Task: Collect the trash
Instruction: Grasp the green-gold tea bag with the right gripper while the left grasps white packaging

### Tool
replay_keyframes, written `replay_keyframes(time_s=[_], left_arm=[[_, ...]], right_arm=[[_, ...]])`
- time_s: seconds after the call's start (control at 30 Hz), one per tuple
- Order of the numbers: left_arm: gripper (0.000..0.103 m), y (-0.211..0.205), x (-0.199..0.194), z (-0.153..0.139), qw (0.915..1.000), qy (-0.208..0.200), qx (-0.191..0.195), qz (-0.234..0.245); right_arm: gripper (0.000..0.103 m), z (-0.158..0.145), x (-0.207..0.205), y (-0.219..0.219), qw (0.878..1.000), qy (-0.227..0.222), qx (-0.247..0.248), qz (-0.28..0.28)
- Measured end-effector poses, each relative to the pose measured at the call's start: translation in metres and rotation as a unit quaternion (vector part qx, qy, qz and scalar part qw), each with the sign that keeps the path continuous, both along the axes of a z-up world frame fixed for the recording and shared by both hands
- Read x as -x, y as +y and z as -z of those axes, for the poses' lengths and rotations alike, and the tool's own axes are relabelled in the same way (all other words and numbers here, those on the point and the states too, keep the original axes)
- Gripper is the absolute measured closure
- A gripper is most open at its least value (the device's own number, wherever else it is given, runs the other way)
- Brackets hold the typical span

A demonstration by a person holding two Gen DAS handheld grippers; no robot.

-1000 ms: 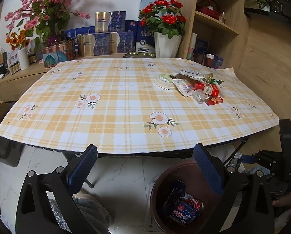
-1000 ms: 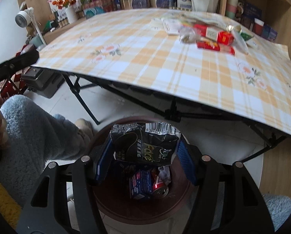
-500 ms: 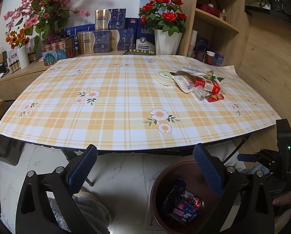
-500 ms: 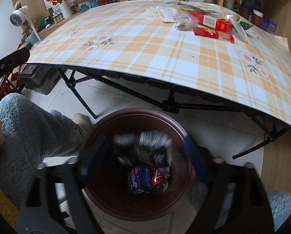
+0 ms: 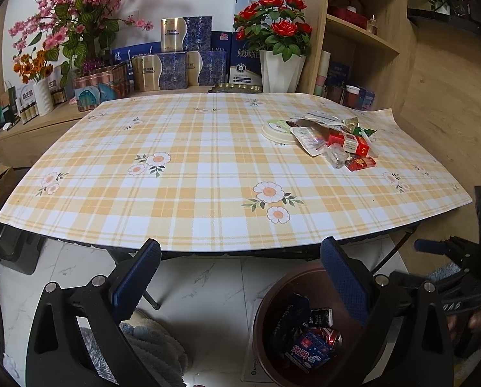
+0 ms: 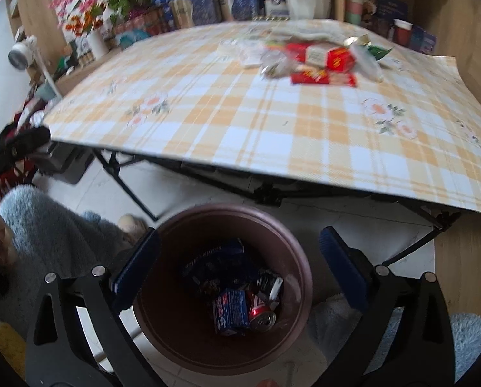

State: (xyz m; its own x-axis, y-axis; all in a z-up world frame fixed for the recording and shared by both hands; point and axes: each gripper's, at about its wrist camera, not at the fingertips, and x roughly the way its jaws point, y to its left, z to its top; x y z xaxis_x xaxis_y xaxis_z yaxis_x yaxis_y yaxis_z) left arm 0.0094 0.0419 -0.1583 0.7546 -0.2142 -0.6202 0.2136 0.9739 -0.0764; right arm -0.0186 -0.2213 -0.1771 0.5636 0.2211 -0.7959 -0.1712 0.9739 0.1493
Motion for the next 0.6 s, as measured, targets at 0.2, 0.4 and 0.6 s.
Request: replay_keyframes(time_s=[0.2, 0.4, 0.6], left_arm=[[0.006, -0.004, -0.008, -0.008, 0.9997, -0.018, -0.004, 0.018], [0.006, -0.011, -0.025, -0.024, 0.9989, -0.037, -0.005, 0.028], [0.006, -0.016, -0.049, -0.052, 0.9977, -0.062, -0.001, 0.029]], right_arm=[[0.006, -0.022, -0.004, -0.024, 0.998, -0.030, -0.041, 0.024], [0.006, -0.052, -0.017, -0.053, 0.995, -0.069, -0.050, 0.052], [0.006, -0.072, -0.040, -0.085, 0.991, -0.099, -0.044, 0.079]])
